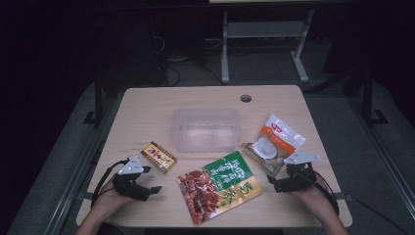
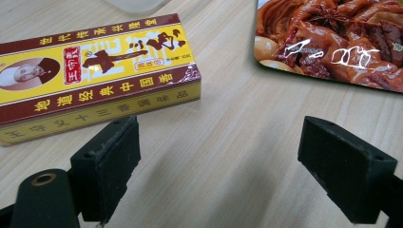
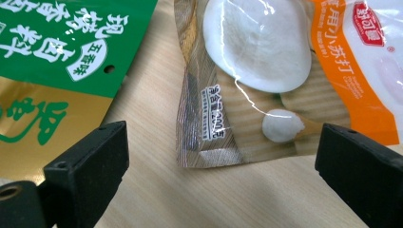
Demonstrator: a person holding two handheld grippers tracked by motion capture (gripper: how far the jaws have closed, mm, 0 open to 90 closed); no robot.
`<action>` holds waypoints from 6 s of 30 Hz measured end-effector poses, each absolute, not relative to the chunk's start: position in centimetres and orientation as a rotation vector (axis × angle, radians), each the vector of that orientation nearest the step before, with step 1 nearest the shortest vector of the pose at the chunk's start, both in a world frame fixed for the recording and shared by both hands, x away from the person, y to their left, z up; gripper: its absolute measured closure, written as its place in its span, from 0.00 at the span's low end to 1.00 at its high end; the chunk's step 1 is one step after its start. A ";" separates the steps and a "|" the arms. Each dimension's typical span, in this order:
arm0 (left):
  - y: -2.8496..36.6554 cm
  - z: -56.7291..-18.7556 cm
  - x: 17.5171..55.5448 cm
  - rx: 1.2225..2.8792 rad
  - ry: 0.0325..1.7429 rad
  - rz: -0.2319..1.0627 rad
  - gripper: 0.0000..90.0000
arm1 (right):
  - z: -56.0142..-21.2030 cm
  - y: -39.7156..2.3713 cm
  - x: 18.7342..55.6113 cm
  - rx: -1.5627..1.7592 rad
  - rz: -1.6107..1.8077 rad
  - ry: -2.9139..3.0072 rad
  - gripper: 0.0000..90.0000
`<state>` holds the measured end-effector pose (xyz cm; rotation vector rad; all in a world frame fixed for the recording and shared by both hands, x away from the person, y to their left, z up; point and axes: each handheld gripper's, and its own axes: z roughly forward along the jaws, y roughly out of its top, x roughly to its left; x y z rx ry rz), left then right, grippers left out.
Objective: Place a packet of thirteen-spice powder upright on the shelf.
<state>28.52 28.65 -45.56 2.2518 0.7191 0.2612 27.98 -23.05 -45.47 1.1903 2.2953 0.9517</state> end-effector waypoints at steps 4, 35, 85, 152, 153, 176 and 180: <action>28.9 -45.3 28.7 2.258 0.719 0.257 0.17 | -45.4 -23.1 28.0 1.194 0.966 2.289 0.04; 29.3 -40.6 32.9 2.202 0.781 0.262 1.00 | -45.1 -23.1 27.7 1.199 0.972 2.278 0.05; 29.8 -43.9 41.6 2.351 0.943 0.299 1.00 | -45.1 -23.4 27.8 1.188 0.993 2.271 0.06; 29.1 -45.1 30.0 2.483 0.751 0.197 0.35 | -45.1 -22.9 27.9 1.154 0.996 2.294 0.06; 29.1 -45.1 30.0 2.474 0.752 0.190 0.35 | -45.1 -22.9 27.9 1.151 0.993 2.297 0.06; 27.0 -41.9 30.4 2.296 0.602 0.105 0.35 | -41.7 -18.1 30.3 0.698 1.351 2.618 0.08; 26.7 -41.5 30.2 2.282 0.571 0.093 0.35 | -41.2 -17.4 30.9 0.661 1.409 2.625 0.10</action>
